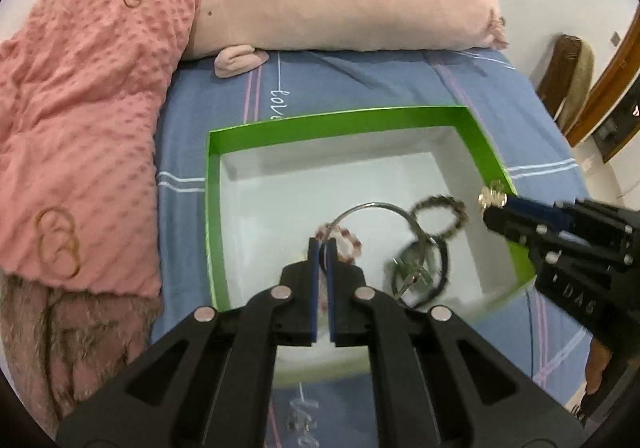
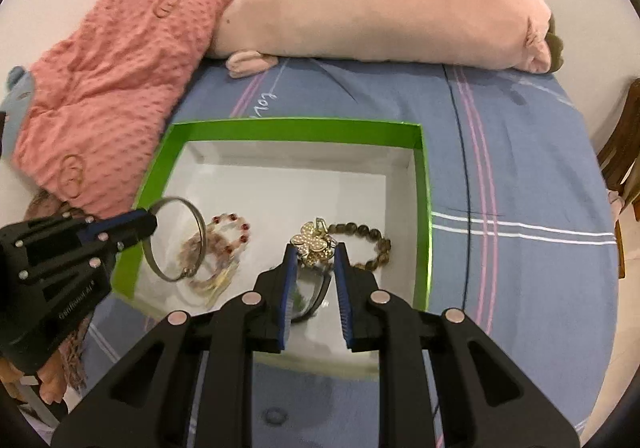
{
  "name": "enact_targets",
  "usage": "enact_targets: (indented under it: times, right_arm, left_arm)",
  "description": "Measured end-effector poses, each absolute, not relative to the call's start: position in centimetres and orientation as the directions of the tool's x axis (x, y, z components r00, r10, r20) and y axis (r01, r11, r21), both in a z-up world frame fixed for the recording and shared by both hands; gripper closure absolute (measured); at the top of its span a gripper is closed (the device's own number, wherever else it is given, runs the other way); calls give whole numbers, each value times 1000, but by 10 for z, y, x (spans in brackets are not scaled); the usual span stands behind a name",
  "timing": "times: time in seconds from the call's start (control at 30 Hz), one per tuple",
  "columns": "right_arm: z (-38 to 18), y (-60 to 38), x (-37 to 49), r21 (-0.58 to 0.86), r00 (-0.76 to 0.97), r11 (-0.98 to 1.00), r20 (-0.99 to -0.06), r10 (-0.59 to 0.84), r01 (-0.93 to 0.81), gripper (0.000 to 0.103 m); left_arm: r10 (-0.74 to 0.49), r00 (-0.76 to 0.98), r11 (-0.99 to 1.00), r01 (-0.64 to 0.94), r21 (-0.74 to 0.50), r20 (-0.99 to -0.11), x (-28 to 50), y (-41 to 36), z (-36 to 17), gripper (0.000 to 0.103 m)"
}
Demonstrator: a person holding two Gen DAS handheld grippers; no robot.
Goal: Organize jewelry
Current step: 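Carry the silver bangle in the left tool while the right tool carries the brooch into the box, then open the left tool on the bangle while the right tool releases the brooch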
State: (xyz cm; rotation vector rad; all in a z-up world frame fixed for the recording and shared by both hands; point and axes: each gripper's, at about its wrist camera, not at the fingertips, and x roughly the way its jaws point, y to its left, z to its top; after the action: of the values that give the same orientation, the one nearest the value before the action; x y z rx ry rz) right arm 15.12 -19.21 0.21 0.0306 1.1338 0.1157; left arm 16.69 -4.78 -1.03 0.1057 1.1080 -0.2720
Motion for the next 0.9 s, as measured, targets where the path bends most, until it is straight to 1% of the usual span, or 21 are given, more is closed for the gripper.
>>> enact_targets:
  times: [0.2, 0.3, 0.43, 0.47, 0.6, 0.7, 0.77, 0.8, 0.83, 0.9]
  right_arm:
    - [-43, -199, 171, 87, 329, 995, -940, 95, -37, 83]
    - [-54, -198, 173, 73, 309, 997, -948, 80, -35, 83]
    - [-57, -196, 171, 61, 307, 997, -949, 69, -36, 82]
    - [-56, -196, 170, 58, 306, 998, -950, 66, -34, 82]
    - [-45, -196, 162, 71, 324, 997, -943, 77, -30, 72]
    - [-22, -194, 147, 82, 362, 996, -928, 92, -43, 72]
    - [-6, -192, 132, 95, 382, 994, -917, 111, -62, 72]
    - [2, -188, 122, 96, 392, 992, -912, 120, -83, 72]
    - [8, -184, 112, 88, 395, 990, -910, 123, -106, 72]
    - [18, -175, 90, 70, 399, 985, -908, 129, -158, 72]
  left_arm:
    - [-163, 339, 964, 253, -77, -927, 189, -54, -52, 100]
    - [-158, 316, 964, 253, -77, -936, 192, -57, -64, 99]
    - [-156, 313, 963, 258, -74, -937, 191, -60, -69, 97]
    - [-161, 312, 963, 259, -79, -936, 190, -60, -68, 96]
    - [-161, 337, 964, 257, -74, -928, 186, -56, -57, 95]
    - [-172, 375, 966, 246, -81, -911, 174, -43, -35, 93]
    - [-164, 408, 969, 237, -69, -898, 159, -30, -18, 85]
    - [-152, 423, 971, 231, -56, -893, 151, -25, -11, 80]
    - [-136, 437, 974, 224, -39, -889, 143, -20, -6, 77]
    - [-110, 452, 977, 214, -12, -885, 123, -8, 0, 77]
